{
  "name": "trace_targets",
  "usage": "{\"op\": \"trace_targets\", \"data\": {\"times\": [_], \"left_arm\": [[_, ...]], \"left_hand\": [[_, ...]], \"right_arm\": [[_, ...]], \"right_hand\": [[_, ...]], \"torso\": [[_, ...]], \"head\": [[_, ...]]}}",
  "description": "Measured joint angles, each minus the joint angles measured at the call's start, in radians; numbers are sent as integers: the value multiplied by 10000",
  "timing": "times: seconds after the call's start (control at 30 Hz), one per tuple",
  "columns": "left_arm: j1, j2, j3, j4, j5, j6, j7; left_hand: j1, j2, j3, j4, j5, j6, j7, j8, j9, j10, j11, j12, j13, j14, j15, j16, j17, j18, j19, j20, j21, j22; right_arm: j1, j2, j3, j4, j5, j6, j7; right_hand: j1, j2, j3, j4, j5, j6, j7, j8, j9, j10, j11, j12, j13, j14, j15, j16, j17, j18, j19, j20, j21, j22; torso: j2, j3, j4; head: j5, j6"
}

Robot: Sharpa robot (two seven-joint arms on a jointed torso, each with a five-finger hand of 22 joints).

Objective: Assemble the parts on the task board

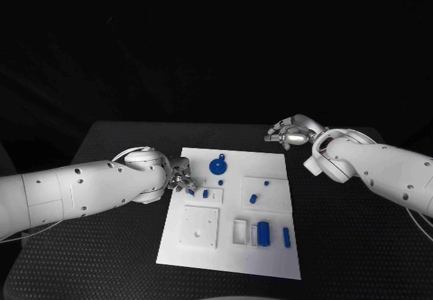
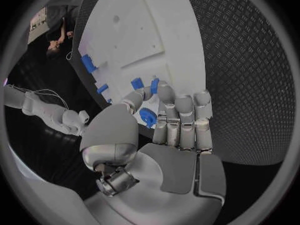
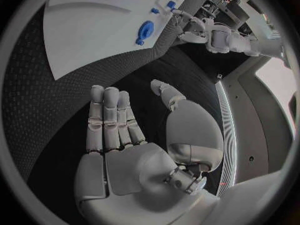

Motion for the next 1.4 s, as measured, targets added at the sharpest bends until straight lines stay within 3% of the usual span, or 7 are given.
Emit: {"op": "trace_targets", "data": {"times": [0.97, 1.4], "left_arm": [[-67, 63, -3, 13, -206, 18, 30], [-111, 114, 26, -33, -289, 64, 64]], "left_hand": [[39, -39, -1, -3, 3, -2, 1, -48, 3, 34, 1, -2, -2, 51, -24, 0, -1, 0, -1, 0, 0, 1], [40, -39, 46, 10, 3, -2, 1, -44, 4, 86, -15, -2, -2, 84, -57, 0, -2, 0, 71, -1, 0, 4]], "right_arm": [[-6, -7, 0, 11, 7, 14, 1], [-7, -5, 0, 33, 8, 17, 2]], "right_hand": [[0, 0, -27, -27, 0, -12, 2, 0, 0, 0, 0, -4, -7, 0, 0, 0, -9, 1, 0, 0, 0, 0], [0, 0, -27, -27, 0, -37, -8, 0, -6, 0, 0, -4, -6, 0, 0, 0, -8, 7, 0, 0, 0, -1]], "torso": [[-2, 12, -7], [-2, 12, -6]], "head": [[-30, 65], [-27, 34]]}}
